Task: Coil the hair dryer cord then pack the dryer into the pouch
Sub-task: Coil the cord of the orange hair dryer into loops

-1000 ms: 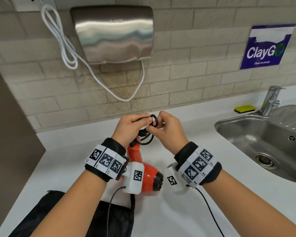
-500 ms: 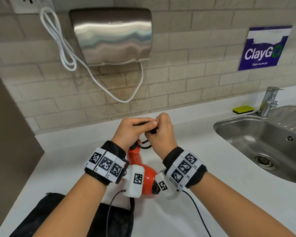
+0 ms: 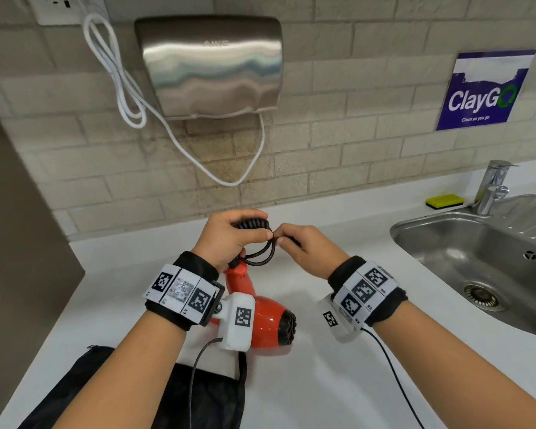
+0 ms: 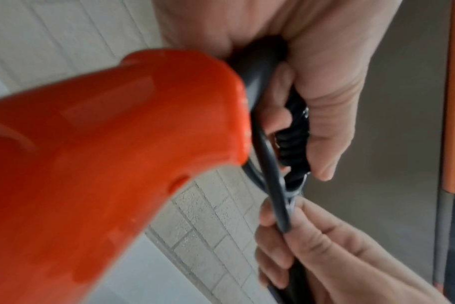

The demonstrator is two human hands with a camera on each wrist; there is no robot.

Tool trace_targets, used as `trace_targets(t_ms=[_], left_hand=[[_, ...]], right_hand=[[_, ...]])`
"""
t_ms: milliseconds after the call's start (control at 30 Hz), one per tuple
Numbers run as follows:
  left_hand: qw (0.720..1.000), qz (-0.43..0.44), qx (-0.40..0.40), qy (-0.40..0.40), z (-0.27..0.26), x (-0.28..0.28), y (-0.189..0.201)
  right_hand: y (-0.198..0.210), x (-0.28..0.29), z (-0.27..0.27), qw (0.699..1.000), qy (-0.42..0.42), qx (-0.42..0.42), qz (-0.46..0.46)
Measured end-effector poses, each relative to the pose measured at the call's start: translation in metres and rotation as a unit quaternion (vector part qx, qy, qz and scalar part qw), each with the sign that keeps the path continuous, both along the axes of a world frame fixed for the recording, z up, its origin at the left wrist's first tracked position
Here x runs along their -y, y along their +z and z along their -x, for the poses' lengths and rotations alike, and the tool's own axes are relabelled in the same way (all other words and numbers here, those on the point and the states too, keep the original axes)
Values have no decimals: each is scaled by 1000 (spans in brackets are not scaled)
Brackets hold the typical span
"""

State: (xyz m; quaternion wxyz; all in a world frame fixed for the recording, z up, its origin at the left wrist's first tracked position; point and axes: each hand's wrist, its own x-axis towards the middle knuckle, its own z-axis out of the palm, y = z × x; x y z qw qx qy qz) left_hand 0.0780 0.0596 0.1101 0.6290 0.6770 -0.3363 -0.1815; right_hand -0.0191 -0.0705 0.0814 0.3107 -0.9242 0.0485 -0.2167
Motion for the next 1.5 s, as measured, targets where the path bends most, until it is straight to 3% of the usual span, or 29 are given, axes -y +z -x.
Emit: trace_targets(t_ms=[133,233,433,600,1033,1167,1300,1500], left_hand=[[1000,8,7,1,3,1,0],[1000,12,21,0,5,1,-1],[997,-18,47,-60,2,-3,-3],[996,-28,3,-81,-8,-4,-6],[997,36,5,-72,-17,-7,-24],[997,-28,60,-43,-14,-6,-43],[992,-108,59,-36,-11,-6,-66],[966,-223,128,-38,-7,-1,-91]], right_hand=[[15,1,4,989,-76,31,121],[22,-3,5,980,-118,51,154],[33,-7,13,982,-86,7,171],[31,-5,14,978,-37,-25,205],[25,-2,12,993,-57,-7,101],[19,5,15,997,-63,-9,42],[11,15,18,997,-66,2,-29],[-1,24,24,990,-50,36,-129]])
